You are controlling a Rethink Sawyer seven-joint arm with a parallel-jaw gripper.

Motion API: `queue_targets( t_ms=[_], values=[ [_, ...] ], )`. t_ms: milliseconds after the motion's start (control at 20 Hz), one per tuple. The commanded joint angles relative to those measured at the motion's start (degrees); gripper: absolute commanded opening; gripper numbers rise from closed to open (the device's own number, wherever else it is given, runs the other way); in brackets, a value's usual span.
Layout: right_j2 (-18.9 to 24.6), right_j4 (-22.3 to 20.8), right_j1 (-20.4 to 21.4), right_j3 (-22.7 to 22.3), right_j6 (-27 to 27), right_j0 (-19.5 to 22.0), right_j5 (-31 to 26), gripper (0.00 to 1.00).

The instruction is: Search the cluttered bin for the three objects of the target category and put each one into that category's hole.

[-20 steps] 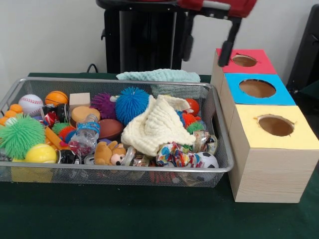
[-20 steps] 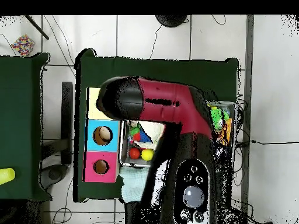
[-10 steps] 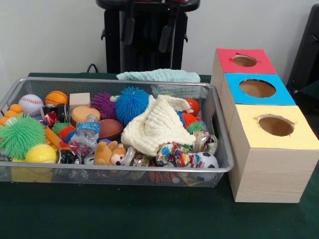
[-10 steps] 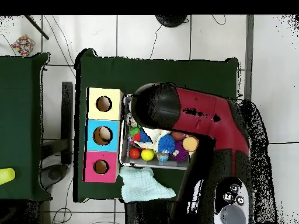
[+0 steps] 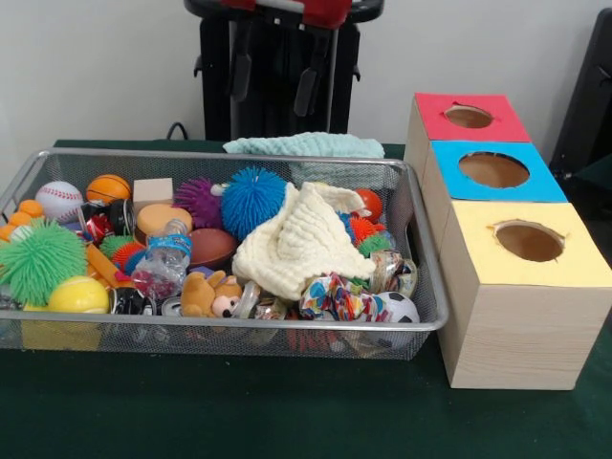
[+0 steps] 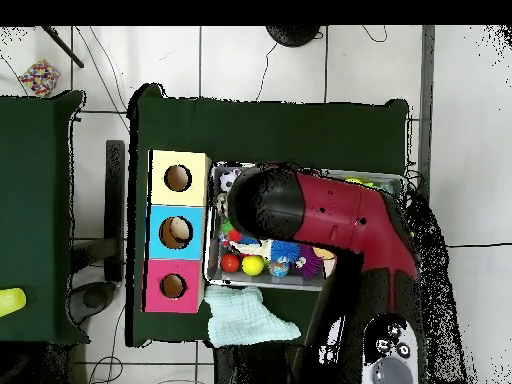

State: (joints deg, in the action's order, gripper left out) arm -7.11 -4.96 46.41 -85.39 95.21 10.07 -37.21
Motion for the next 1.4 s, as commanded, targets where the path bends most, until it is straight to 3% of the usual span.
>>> queue_targets(
  t_ms=[50,500,850,1400],
  values=[
    [3.36,-1.93,-2.57,-10.95,7.47,-1.55,6.87,1.00],
    [1.07,-2.68,-5.89,-10.98,10.27,-5.33,14.86,1.00],
    [3.33,-2.20,-8.90,-9.75,7.15,-3.25,17.92,1.00],
    [1.66,-3.77,-8.52,-4.75,3.44,-3.70,13.77,1.00]
  ],
)
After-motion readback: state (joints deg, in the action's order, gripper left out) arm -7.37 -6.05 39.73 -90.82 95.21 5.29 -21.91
